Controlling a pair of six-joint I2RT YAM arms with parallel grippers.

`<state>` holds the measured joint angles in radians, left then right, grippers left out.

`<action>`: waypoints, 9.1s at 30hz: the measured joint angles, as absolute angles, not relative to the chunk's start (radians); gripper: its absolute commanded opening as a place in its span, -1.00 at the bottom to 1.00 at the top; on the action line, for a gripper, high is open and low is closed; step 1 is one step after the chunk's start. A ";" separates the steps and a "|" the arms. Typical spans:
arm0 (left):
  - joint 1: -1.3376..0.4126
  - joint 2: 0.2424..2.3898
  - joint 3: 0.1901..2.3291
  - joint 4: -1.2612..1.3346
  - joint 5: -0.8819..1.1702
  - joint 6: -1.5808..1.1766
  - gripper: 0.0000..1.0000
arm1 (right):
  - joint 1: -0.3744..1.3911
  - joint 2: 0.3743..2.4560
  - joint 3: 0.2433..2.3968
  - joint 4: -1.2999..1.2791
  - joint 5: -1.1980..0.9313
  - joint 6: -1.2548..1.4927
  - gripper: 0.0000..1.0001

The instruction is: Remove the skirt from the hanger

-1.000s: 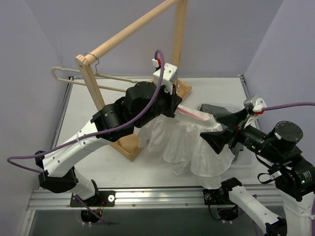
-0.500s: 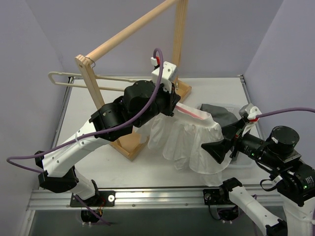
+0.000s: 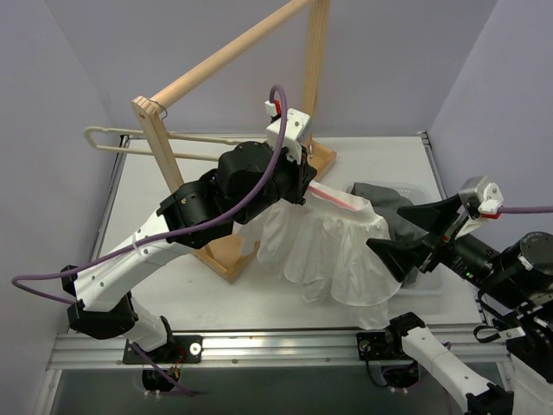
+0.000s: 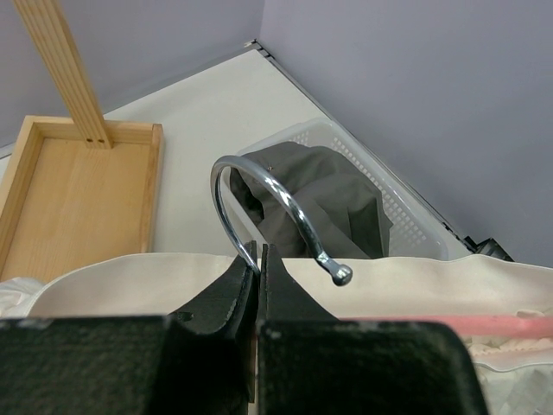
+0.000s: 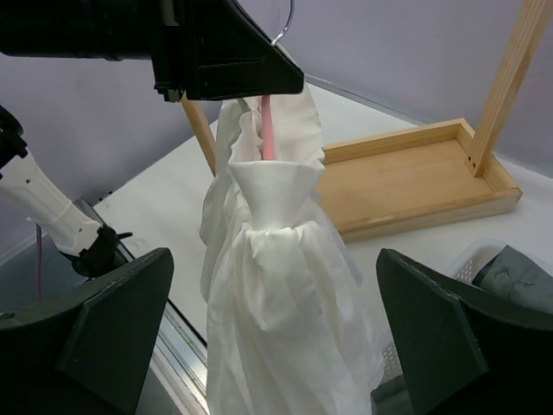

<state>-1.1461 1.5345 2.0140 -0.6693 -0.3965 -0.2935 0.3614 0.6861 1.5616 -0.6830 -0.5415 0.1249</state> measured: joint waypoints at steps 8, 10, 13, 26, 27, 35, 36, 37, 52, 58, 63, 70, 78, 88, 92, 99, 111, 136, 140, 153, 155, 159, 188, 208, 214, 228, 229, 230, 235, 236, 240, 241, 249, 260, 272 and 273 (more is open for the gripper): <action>-1.146 1.534 2.007 -0.669 -0.396 -0.294 -0.95 | 0.361 0.789 1.562 -0.635 -0.538 0.128 0.56; -1.146 1.534 2.007 -0.669 -0.396 -0.294 -0.95 | 0.361 0.809 1.562 -0.621 -0.542 0.127 0.39; -1.146 1.534 2.007 -0.669 -0.396 -0.293 -0.95 | 0.361 0.825 1.562 -0.608 -0.551 0.126 0.22; -1.147 1.539 2.007 -0.669 -0.396 -0.293 -0.95 | 0.361 0.826 1.561 -0.601 -0.581 0.128 -1.00; -1.147 1.539 2.007 -0.669 -0.396 -0.293 -0.95 | 0.361 0.826 1.560 -0.601 -0.581 0.127 -1.00; -1.155 1.542 2.007 -0.664 -0.422 -0.273 -0.95 | 0.361 0.783 1.553 -0.634 -0.535 0.127 -1.00; -1.155 1.545 2.007 -0.662 -0.426 -0.269 -0.95 | 0.361 0.772 1.556 -0.650 -0.522 0.126 -1.00; -1.156 1.548 2.008 -0.660 -0.430 -0.265 -0.95 | 0.361 0.763 1.559 -0.667 -0.508 0.124 -1.00; -1.129 1.603 2.064 -0.635 -0.441 -0.245 -0.95 | 0.361 0.626 1.611 -0.899 -0.416 0.107 -1.00; -1.129 1.622 2.112 -0.641 -0.434 -0.249 -0.95 | 0.361 0.610 1.608 -0.947 -0.408 0.107 -1.00; -1.122 1.621 2.139 -0.644 -0.396 -0.281 -0.95 | 0.353 0.576 1.492 -0.893 -0.454 0.115 -1.00; -1.093 1.598 2.123 -0.637 -0.302 -0.353 -0.95 | 0.333 0.588 1.320 -0.763 -0.493 0.157 -1.00; -1.090 1.440 1.984 -0.538 -0.146 -0.449 -0.95 | 0.334 0.627 1.199 -0.554 -0.518 0.241 -1.00; -1.090 1.383 1.875 -0.354 0.044 -0.613 -0.95 | 0.344 0.941 1.141 -0.163 -0.590 0.373 -1.00; -1.090 1.412 1.871 -0.330 0.089 -0.646 -0.95 | 0.398 1.077 1.203 -0.067 -0.589 0.399 -1.00; -1.091 1.446 1.871 -0.317 0.128 -0.667 -0.95 | 0.439 1.237 1.320 0.040 -0.571 0.411 -1.00; -1.090 1.446 1.871 -0.314 0.104 -0.643 -0.95 | 0.441 1.564 1.524 0.064 -0.480 0.397 -1.00; -1.137 1.391 2.013 -0.290 0.218 -0.722 -0.95 | 0.252 1.682 1.781 -0.028 -0.399 0.301 -1.00; -1.139 1.392 2.075 -0.290 0.239 -0.726 -0.95 | 0.252 1.720 1.776 -0.092 -0.360 0.262 -1.00; -1.139 1.309 1.917 -0.381 0.134 -0.640 -0.95 | 0.212 1.641 1.975 -0.260 -0.318 0.207 -1.00; -1.139 1.318 1.890 -0.418 0.099 -0.612 -0.95 | 0.212 1.607 2.049 -0.297 -0.318 0.203 -1.00; -1.139 1.350 1.851 -0.472 0.030 -0.563 -0.95 | 0.212 1.517 2.147 -0.337 -0.303 0.184 -1.00; -1.118 1.407 1.761 -0.513 -0.026 -0.485 -0.95 | 0.212 1.262 2.321 -0.648 0.156 -0.067 -1.00; -1.111 1.402 1.755 -0.512 -0.021 -0.487 -0.95 | 0.212 1.150 1.951 -0.639 0.483 -0.169 -1.00; -1.111 1.402 1.751 -0.513 -0.018 -0.489 -0.95 | 0.250 1.141 1.984 -0.602 0.620 -0.237 -1.00; -1.110 1.400 1.751 -0.513 -0.014 -0.492 -0.95 | 0.310 1.071 1.768 -0.557 0.682 -0.250 -1.00; -1.110 1.400 1.750 -0.513 -0.014 -0.492 -0.95 | 0.310 1.060 1.710 -0.552 0.672 -0.233 -1.00; -1.110 1.400 1.750 -0.513 -0.014 -0.493 -0.95 | 0.310 1.054 1.662 -0.550 0.664 -0.216 -1.00; -1.110 1.398 1.744 -0.513 -0.014 -0.493 -0.95 | 0.308 1.080 1.473 -0.574 0.599 -0.112 -1.00; -1.109 1.395 1.741 -0.513 -0.014 -0.493 -0.95 | 0.307 1.095 1.449 -0.586 0.585 -0.093 -1.00; -1.105 1.387 1.730 -0.513 -0.014 -0.493 -0.95 | 0.297 1.127 1.353 -0.617 0.518 -0.009 -1.00; -1.104 1.386 1.728 -0.513 -0.014 -0.493 -0.95 | 0.293 1.134 1.332 -0.628 0.498 0.008 -1.00; -1.102 1.382 1.706 -0.510 -0.013 -0.497 -0.95 | 0.243 1.296 1.181 -0.632 0.289 0.104 -1.00; -1.102 1.371 1.700 -0.513 -0.017 -0.493 -0.95 | 0.241 1.359 1.171 -0.618 0.191 0.181 1.00; -1.102 1.424 1.753 -0.586 -0.139 -0.403 -0.95 | 0.236 1.186 1.566 -0.725 0.173 0.233 1.00; -1.101 1.438 1.764 -0.595 -0.156 -0.389 -0.95 | 0.236 1.166 1.590 -0.728 0.157 0.232 1.00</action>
<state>-1.1011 1.4376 1.7641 -0.5949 -0.1562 -0.3893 0.2359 1.1660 1.5898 -0.7280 0.1574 0.2317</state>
